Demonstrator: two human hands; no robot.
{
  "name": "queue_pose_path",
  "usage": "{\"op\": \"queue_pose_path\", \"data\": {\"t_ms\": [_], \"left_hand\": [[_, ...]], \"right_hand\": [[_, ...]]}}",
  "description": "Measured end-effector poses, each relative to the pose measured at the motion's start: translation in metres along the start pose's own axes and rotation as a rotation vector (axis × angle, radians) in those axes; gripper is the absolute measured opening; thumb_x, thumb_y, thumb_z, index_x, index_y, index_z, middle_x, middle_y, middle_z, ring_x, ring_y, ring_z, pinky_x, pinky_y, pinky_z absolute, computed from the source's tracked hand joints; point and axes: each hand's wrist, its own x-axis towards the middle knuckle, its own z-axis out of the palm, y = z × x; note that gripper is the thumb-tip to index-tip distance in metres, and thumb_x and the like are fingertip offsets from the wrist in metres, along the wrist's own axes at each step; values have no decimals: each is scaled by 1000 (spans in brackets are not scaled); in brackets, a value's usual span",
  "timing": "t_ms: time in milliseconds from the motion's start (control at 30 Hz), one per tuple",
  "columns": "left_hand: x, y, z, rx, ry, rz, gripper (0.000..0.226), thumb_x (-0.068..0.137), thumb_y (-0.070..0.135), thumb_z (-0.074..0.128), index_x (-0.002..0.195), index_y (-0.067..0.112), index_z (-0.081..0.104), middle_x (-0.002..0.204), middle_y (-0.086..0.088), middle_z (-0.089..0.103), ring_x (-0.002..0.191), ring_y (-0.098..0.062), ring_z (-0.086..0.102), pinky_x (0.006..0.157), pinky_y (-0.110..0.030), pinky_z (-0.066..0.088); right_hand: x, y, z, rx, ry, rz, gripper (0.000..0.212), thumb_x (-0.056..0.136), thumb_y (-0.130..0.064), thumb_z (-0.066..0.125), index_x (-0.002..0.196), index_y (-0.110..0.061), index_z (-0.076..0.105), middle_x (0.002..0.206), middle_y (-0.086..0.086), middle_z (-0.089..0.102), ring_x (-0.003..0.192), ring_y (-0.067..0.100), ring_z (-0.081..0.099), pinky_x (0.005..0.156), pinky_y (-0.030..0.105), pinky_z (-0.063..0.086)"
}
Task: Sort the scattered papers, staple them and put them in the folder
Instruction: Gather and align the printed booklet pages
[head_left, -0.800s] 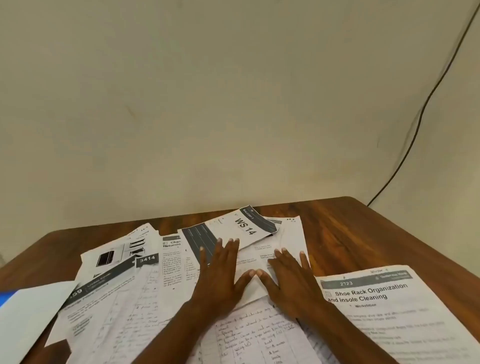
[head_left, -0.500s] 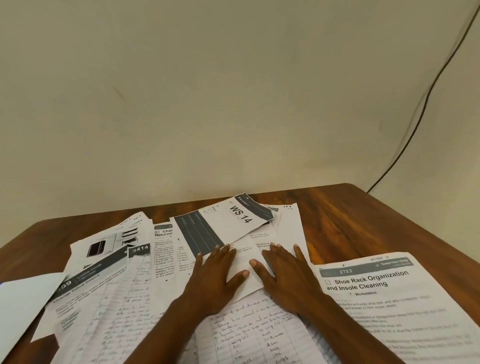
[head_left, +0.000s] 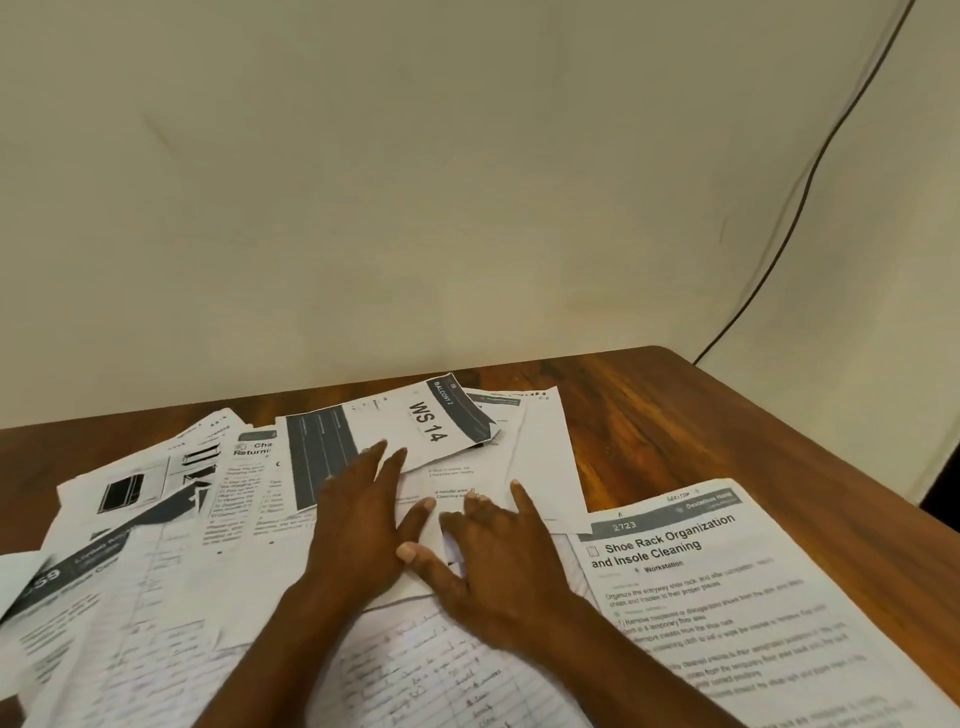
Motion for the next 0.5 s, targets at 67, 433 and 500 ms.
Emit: {"op": "queue_pose_path", "data": {"t_ms": [67,433,500], "left_hand": [[0,-3,7,57,-79,-8,106,81,93,3,169,34,10,178,2,-1,164,-25,2,131,-55,-1],[-13,25,-13,297,-112,-32,60,103,67,38,149,30,51,147,4,59,134,-20,55,119,-43,40],[-15,37,-21,313,-88,-34,48,102,64,46,130,29,64,123,7,68,110,-15,63,101,-35,50]], "right_hand": [[-2,-2,1,1,9,0,100,86,-90,-1,153,-31,45,163,-2,40,155,15,28,128,52,-6],[6,10,-4,58,192,4,89,93,-84,7,120,-32,74,110,-14,77,101,7,71,125,40,22],[9,17,-5,50,235,-24,76,98,-79,19,110,-31,77,96,-13,79,88,9,72,120,37,30]]}}
